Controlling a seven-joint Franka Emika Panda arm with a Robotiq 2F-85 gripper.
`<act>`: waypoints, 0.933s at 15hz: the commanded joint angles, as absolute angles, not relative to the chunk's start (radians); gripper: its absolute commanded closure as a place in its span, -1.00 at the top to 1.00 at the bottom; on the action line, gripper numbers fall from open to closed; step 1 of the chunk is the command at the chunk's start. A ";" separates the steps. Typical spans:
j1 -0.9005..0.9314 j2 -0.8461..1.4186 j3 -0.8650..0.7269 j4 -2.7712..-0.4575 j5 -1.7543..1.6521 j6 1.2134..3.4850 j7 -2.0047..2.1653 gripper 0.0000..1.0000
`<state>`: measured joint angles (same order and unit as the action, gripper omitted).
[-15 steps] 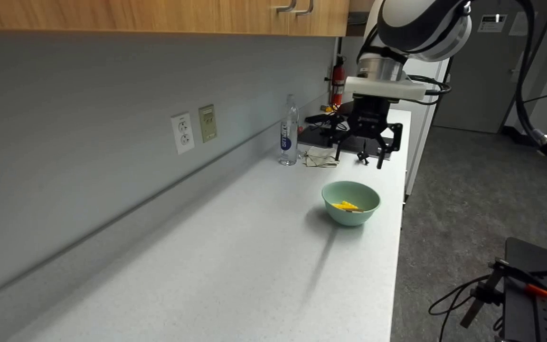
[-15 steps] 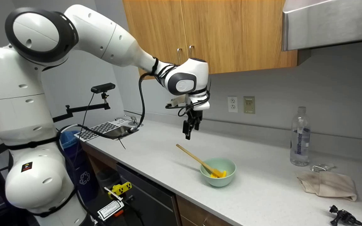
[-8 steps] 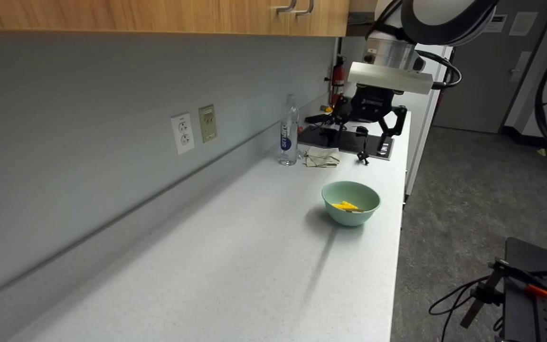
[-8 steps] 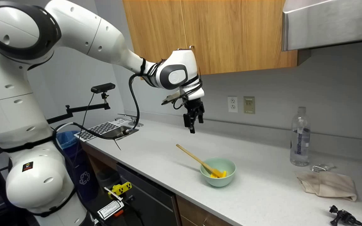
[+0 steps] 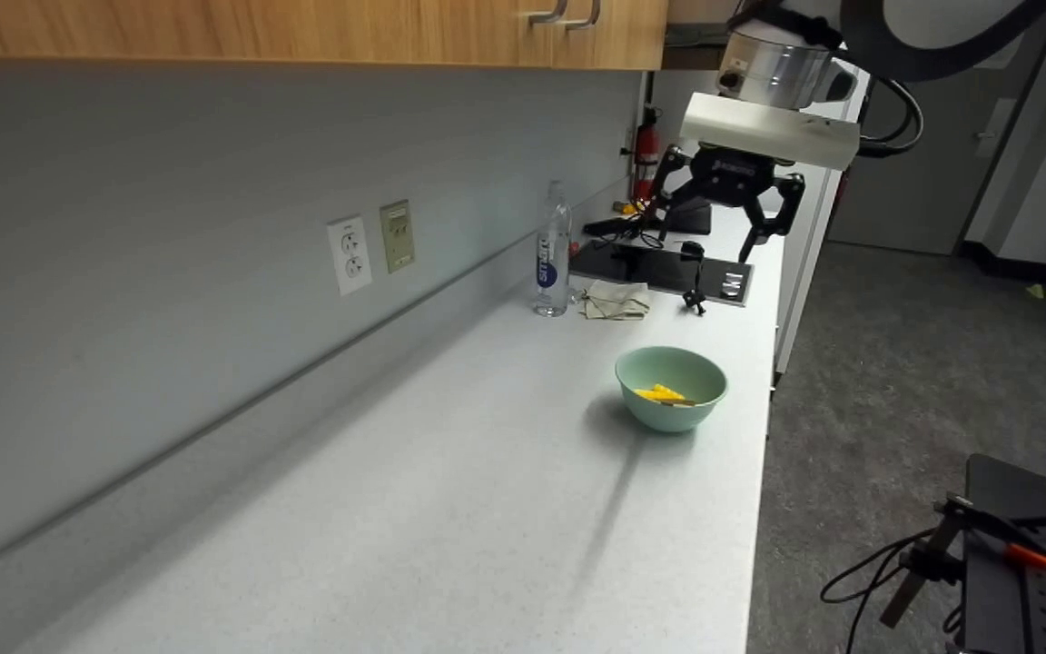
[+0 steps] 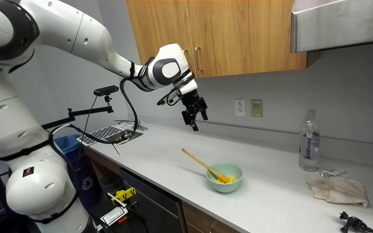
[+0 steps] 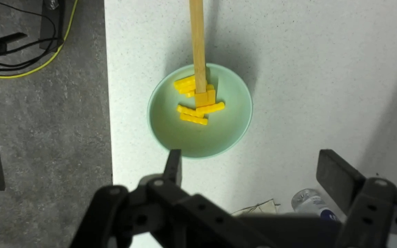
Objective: Use the ladle to stir in the bow
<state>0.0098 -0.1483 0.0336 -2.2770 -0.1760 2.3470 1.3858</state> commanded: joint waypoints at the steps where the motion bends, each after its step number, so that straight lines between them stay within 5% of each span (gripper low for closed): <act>1: -0.015 -0.220 0.074 -2.349 -0.270 2.373 1.491 1.00; 14: -0.011 -0.195 0.073 -2.325 -0.241 2.346 1.463 1.00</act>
